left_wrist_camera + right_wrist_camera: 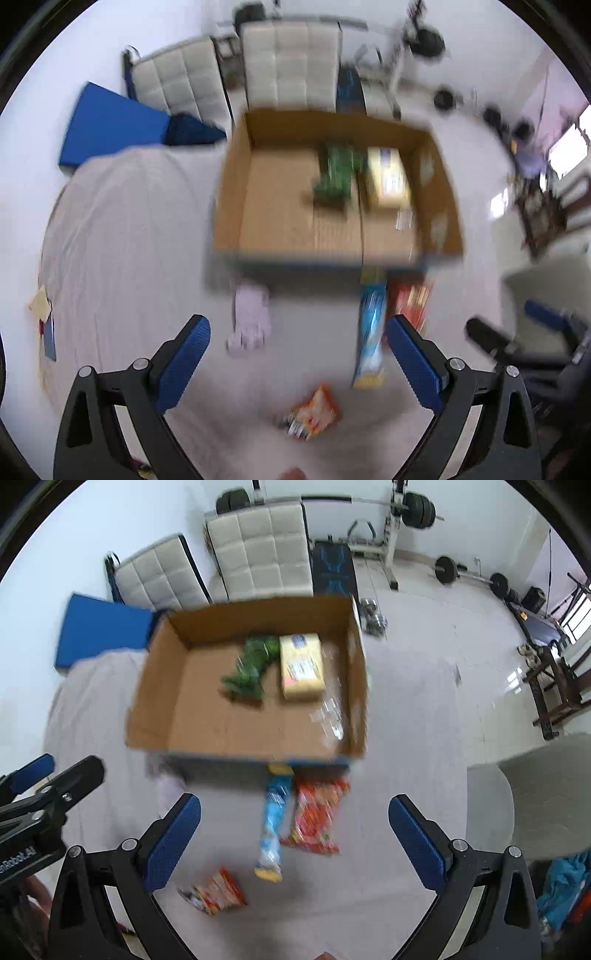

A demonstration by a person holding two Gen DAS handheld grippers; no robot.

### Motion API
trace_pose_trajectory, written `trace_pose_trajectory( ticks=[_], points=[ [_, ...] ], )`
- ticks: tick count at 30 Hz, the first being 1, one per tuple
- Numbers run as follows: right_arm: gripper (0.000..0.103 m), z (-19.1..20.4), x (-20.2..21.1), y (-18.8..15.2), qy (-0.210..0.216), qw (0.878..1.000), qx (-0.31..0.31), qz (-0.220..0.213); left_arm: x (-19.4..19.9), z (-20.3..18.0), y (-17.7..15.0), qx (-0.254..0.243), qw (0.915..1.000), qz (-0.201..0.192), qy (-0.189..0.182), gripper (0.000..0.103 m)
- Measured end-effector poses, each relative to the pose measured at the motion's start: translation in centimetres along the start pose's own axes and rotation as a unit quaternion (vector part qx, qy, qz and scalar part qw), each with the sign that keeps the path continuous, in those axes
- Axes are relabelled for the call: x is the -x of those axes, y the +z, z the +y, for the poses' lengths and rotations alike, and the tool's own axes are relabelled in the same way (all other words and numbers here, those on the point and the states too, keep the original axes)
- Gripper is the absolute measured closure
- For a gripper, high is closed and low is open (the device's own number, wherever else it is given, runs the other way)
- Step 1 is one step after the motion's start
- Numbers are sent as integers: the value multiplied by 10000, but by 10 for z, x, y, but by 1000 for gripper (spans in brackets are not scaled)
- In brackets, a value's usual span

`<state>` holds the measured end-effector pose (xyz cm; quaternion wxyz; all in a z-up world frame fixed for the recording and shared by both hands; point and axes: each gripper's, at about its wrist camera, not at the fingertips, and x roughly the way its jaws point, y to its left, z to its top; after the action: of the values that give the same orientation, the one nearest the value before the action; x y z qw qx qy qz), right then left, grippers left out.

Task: Organize soft objects
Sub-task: 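Grasp the orange panda snack bag with the left tool while the right tool grasps the red candy bag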

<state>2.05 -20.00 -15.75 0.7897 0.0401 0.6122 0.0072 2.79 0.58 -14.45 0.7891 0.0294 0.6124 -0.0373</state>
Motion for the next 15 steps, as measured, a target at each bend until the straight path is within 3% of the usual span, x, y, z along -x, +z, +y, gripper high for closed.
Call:
trace_pose_trajectory(
  ticks=[3, 8, 15],
  points=[
    [0, -13, -40, -45, -3, 9984, 51, 557, -47, -14, -48, -566, 9960, 635, 273, 5],
    [0, -25, -101, -108, -39, 9906, 128, 1362, -118, -31, -116, -1110, 9802, 1614, 290, 5],
    [0, -35, -131, -143, -95, 9868, 123, 1612, -168, -54, -136, -1886, 9634, 1777, 680, 5]
  ],
)
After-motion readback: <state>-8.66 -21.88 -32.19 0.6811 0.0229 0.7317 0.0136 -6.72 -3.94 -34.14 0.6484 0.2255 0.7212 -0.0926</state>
